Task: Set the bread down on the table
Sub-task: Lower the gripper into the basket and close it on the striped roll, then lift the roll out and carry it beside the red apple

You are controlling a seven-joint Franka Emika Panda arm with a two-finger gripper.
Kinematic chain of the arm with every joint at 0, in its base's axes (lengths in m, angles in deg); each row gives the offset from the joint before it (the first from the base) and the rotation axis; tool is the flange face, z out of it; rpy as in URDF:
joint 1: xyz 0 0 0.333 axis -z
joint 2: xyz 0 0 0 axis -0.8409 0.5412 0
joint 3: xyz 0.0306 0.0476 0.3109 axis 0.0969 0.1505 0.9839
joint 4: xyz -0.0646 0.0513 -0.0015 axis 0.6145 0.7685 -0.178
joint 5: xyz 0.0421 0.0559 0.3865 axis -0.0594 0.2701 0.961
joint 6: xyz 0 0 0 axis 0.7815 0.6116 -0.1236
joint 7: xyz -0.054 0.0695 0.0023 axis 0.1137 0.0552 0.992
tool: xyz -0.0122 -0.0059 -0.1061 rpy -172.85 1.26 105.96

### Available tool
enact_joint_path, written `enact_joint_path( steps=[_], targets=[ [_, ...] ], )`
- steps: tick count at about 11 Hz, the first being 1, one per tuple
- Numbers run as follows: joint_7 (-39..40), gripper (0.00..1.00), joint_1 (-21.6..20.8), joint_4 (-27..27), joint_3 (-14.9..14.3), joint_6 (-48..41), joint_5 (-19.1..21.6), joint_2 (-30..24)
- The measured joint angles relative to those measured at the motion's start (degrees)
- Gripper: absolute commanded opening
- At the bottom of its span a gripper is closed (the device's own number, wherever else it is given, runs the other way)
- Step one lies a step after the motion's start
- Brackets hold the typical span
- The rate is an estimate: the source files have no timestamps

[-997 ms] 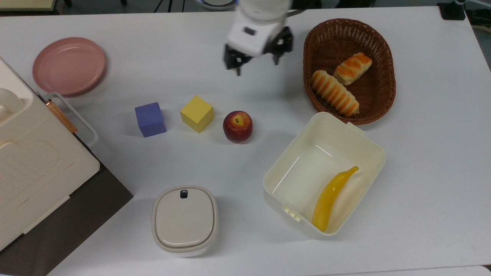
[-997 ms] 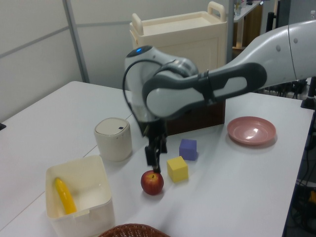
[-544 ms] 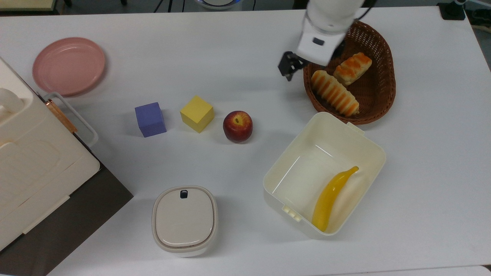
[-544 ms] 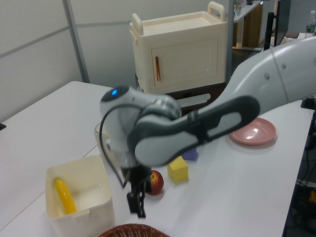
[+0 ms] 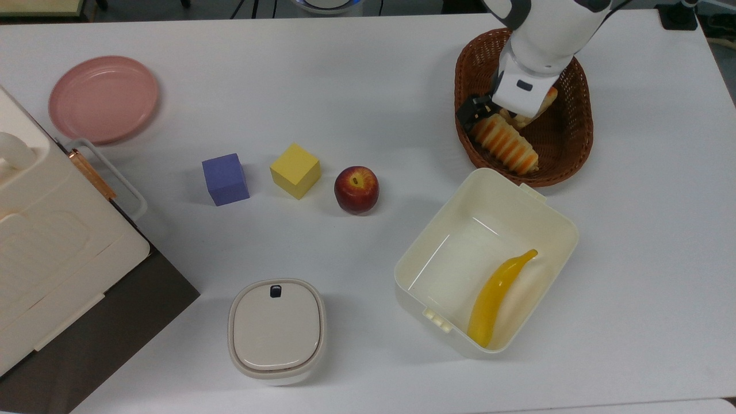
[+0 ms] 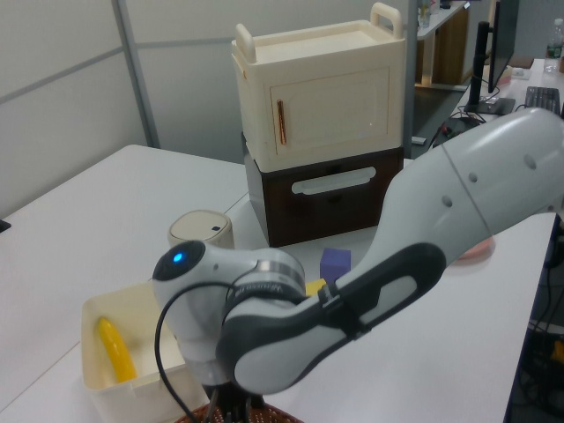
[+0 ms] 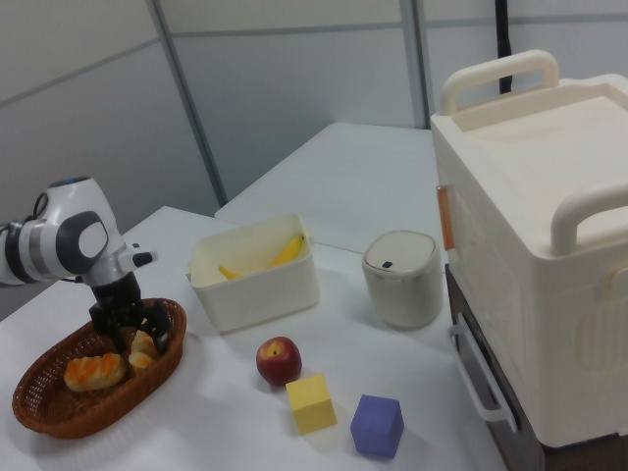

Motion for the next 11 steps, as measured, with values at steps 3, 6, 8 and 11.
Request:
enact_joint_path(
  steps=[3, 6, 8, 11],
  targets=[
    [-2.05, 0.41, -0.11, 0.06, -0.01, 2.53, -2.16, 1.95],
    [-2.59, 0.40, -0.22, 1.18, -0.01, 2.63, -2.28, 1.99],
    [-4.42, 0.41, -0.26, 2.96, -0.02, 2.64, -2.28, 1.36],
    [-4.75, 0.42, 1.36, 3.81, -1.16, -2.41, -2.54, -3.24]
  ],
)
